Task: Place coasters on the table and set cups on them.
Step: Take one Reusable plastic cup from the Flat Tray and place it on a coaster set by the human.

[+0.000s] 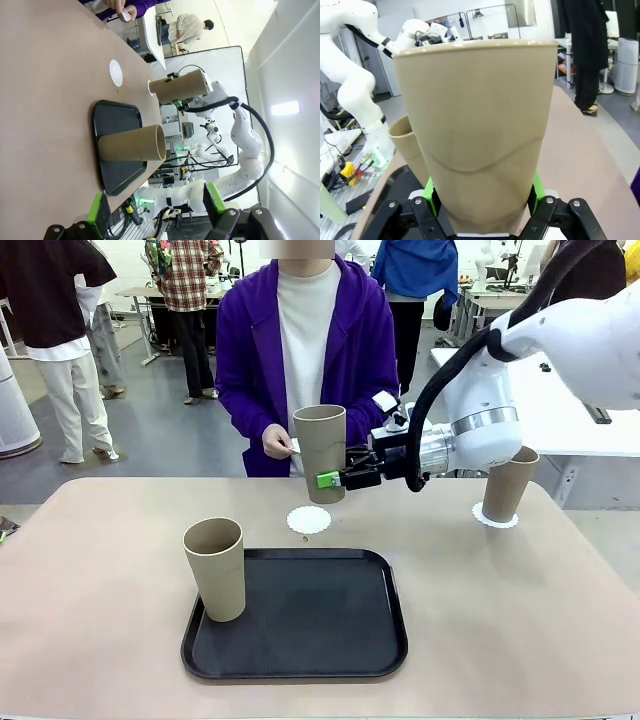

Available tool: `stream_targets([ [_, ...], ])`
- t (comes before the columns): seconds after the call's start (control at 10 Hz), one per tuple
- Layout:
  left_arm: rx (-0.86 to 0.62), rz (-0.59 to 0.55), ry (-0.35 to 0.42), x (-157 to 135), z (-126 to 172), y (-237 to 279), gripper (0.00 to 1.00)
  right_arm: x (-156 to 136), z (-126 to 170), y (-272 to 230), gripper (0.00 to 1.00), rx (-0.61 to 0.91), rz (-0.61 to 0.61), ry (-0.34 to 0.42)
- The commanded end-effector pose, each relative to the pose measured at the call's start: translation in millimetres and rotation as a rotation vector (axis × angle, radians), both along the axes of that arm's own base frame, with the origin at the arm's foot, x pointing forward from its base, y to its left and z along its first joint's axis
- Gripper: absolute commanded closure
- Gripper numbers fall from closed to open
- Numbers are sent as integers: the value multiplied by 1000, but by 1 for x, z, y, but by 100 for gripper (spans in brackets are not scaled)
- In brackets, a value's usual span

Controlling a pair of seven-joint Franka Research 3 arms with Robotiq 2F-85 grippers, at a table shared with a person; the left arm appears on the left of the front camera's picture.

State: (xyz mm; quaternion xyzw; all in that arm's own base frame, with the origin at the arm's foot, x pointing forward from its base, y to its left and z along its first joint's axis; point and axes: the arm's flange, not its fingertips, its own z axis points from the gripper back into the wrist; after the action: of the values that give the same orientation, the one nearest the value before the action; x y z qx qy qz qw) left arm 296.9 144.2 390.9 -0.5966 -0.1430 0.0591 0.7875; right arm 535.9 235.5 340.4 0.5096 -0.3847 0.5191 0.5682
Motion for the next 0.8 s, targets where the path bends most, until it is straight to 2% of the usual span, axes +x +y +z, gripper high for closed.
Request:
stream_targets([
  [0.0, -10, 0, -18, -1, 0, 0, 0, 26, -8, 11, 19, 44, 25, -29],
  [0.3, -10, 0, -18, -1, 0, 0, 0, 59, -30, 18, 19, 68, -8, -89],
  [0.7, -10, 0, -18, -1, 0, 0, 0, 80, -47, 18, 19, 101, -51, -68],
])
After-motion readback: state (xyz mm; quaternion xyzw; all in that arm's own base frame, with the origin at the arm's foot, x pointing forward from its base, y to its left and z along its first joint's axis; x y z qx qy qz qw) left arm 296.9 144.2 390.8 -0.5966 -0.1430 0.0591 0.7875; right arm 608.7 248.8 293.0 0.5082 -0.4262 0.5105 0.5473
